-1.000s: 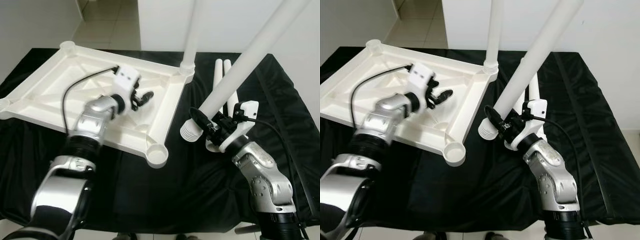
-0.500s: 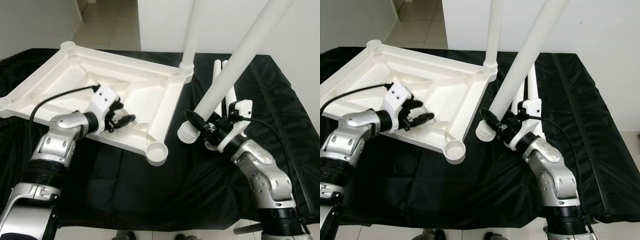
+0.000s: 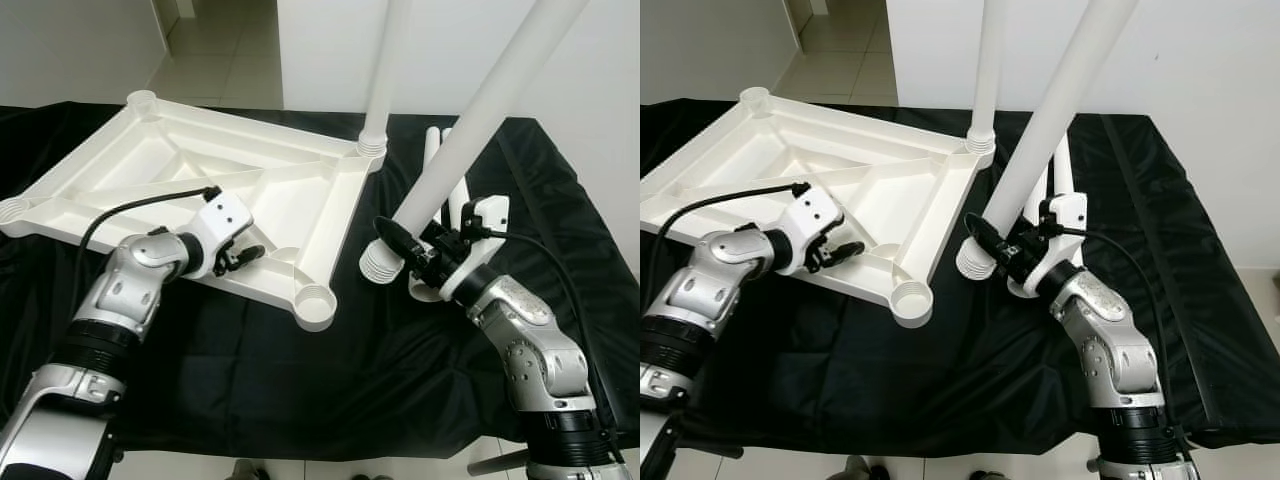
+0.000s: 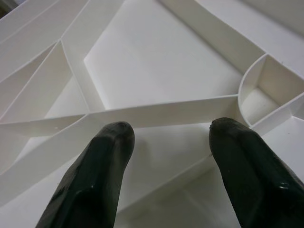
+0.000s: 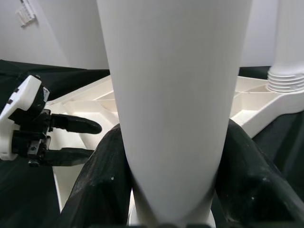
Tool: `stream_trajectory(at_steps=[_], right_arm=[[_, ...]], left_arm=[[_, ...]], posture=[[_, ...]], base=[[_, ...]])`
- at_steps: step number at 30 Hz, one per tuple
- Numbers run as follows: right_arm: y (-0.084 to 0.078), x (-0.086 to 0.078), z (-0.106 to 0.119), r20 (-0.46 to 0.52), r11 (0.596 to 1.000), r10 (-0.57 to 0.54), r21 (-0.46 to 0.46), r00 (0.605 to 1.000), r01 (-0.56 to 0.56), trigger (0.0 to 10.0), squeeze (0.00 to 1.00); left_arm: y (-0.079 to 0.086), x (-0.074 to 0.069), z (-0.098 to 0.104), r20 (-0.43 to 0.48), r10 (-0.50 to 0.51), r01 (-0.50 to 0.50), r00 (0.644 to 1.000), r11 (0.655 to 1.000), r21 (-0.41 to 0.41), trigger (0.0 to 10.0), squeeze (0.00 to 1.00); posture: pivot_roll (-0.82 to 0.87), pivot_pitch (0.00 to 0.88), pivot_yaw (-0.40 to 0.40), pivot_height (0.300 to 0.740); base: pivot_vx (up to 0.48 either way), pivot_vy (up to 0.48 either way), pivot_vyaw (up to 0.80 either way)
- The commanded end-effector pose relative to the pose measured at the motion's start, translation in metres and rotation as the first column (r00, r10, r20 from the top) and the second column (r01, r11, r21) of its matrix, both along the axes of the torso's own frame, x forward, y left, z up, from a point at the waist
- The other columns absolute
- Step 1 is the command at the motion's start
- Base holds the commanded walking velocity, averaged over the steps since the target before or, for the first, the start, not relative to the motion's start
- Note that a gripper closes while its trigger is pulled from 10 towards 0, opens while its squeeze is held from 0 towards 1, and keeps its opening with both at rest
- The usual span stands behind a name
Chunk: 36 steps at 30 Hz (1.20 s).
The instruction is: Building children table
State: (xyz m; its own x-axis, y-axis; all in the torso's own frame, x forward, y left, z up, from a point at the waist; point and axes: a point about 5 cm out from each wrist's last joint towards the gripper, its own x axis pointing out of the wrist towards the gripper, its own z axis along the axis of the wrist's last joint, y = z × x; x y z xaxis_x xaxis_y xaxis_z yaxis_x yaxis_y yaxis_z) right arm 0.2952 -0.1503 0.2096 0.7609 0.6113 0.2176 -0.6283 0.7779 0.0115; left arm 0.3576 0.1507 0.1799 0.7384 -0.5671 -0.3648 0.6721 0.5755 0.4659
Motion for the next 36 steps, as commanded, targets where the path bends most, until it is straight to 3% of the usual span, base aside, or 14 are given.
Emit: stream_trajectory(at_steps=[1,14,17,25,29,34,35,36], right_arm=[[-0.002,-0.001,0.005,0.025,1.000,-0.003,-0.002,1.000,0.004,10.0,0.00],[-0.004,-0.002,0.005,0.024,1.000,-0.009,0.000,1.000,0.009,10.0,0.00],[-0.004,-0.002,0.004,0.020,1.000,-0.008,0.003,1.000,0.008,10.0,0.00],[-0.001,-0.002,0.002,0.009,1.000,0.006,0.011,1.000,-0.006,10.0,0.00],[0.001,-0.003,0.001,0.002,1.000,0.014,0.016,1.000,-0.014,10.0,0.00],[0.002,-0.005,0.000,-0.011,0.999,0.036,0.025,0.999,-0.036,10.0,0.00],[0.002,-0.005,0.000,-0.011,0.999,0.036,0.025,0.999,-0.036,10.0,0.00],[0.003,-0.006,-0.001,-0.011,0.999,0.043,0.028,0.999,-0.042,10.0,0.00]], left_arm=[[-0.006,-0.007,-0.025,-0.100,-0.021,0.025,0.995,0.999,0.038,10.0,0.00],[-0.030,-0.003,-0.027,-0.078,-0.044,0.043,0.996,0.999,-0.018,10.0,0.00],[-0.045,-0.006,-0.021,-0.077,-0.090,0.084,0.993,0.994,-0.074,10.0,0.00],[-0.063,-0.002,-0.009,-0.046,-0.124,0.119,0.991,0.988,-0.101,10.0,0.00],[-0.064,-0.001,-0.008,-0.041,-0.111,0.106,0.993,0.988,-0.110,10.0,0.00],[-0.044,0.006,0.005,0.021,-0.063,0.064,0.998,0.997,-0.046,10.0,0.00],[-0.044,0.006,0.005,0.021,-0.063,0.064,0.998,0.997,-0.046,10.0,0.00],[-0.034,0.010,0.015,0.047,-0.031,0.033,0.998,0.998,-0.061,10.0,0.00]], posture=[[-0.05,0.116,0.006,0.740],[-0.06,0.116,0.008,0.740],[-0.06,0.125,0.008,0.740],[-0.05,0.143,0.011,0.740],[-0.05,0.145,0.012,0.740],[-0.05,0.153,0.014,0.740],[-0.05,0.153,0.014,0.740],[-0.04,0.154,0.012,0.740]], base=[[0.000,0.000,0.00],[0.000,0.000,0.00],[0.000,0.000,0.00],[0.000,0.000,0.00],[0.000,0.000,0.00],[0.000,0.000,0.00],[0.000,0.000,0.00],[0.000,0.000,0.00]])
